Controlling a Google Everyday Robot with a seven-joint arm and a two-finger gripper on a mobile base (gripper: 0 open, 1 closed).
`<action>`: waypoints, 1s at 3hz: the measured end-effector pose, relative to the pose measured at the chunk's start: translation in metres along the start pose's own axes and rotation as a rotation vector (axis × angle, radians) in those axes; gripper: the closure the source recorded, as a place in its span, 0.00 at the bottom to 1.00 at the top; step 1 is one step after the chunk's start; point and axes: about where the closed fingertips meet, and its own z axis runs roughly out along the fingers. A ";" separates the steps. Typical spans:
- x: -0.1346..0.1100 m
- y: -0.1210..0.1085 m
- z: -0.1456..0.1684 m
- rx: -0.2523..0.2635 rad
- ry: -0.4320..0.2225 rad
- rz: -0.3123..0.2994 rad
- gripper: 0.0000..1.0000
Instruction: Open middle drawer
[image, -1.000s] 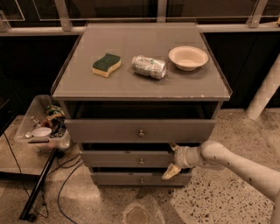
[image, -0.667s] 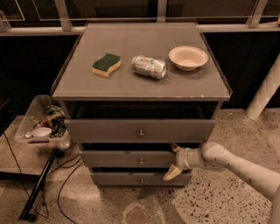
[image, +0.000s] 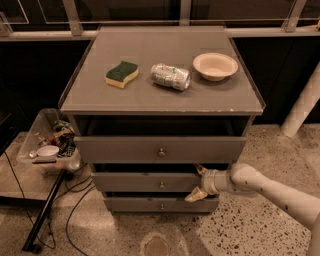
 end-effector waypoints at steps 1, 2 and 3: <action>0.000 0.000 0.000 0.000 0.000 0.000 0.41; 0.000 0.000 0.000 0.000 0.000 0.000 0.65; -0.006 -0.006 -0.004 0.000 0.000 0.000 0.87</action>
Offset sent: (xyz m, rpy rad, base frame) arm 0.0000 0.0000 0.0000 0.0000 0.0000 0.0000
